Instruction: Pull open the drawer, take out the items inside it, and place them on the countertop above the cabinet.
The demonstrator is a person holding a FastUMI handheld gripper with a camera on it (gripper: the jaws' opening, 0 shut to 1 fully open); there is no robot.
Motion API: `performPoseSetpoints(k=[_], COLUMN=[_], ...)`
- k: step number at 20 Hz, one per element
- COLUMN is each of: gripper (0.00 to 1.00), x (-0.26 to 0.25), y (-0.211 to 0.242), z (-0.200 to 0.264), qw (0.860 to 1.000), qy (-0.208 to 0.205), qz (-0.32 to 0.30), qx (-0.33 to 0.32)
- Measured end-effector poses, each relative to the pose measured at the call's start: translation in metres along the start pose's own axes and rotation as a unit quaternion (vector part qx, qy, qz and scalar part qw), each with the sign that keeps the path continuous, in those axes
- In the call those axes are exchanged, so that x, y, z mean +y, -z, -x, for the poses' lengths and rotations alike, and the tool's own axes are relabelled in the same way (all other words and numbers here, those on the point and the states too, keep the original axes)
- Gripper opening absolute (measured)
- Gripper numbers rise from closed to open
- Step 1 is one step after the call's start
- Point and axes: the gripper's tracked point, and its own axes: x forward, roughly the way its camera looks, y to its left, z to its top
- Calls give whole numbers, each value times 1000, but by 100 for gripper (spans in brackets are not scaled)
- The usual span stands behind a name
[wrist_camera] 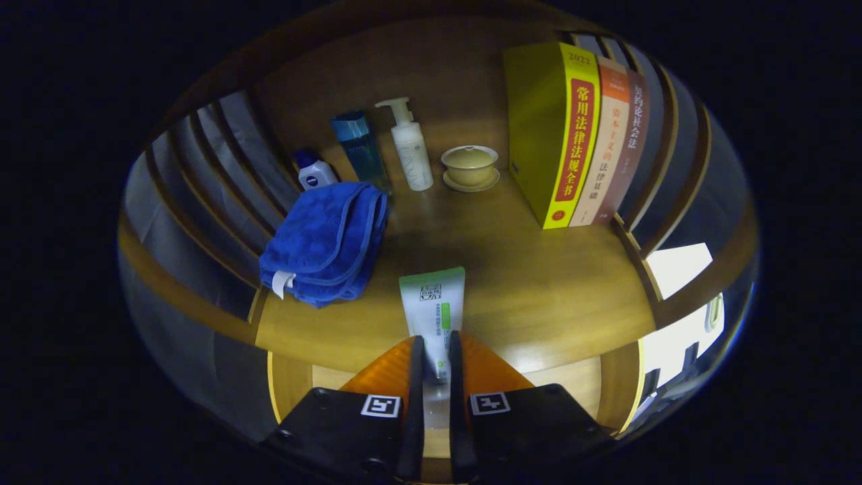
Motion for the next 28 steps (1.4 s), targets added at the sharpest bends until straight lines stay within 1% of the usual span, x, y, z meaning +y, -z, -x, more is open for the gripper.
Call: performPoseSetpoints(k=[3, 7, 12, 13, 17, 19, 20, 22, 24, 26, 28], gripper=[24, 24, 24, 27, 30, 34, 33, 38, 44, 56, 68], x=[-2, -5, -5, -6, -8, -7, -7, -8, -6, -6, -3], y=[-24, -39, -33, -32, -25, -26, -25, -21, -16, -11, -5], z=[-19, -35, -45, -46, -54, -52, -52, -48, -43, -34, -23], qw=[1000, 1000, 1000, 1000, 999, 999, 999, 999, 999, 999, 999], qy=[15, 25, 23, 21, 24, 23, 24, 26, 23, 21, 10], qz=[-1, 3, -9, -13, -27, -32, -32, -25, -24, -26, -19], qx=[-13, -18, -5, -5, 0, -7, -10, -13, -20, -29, -49])
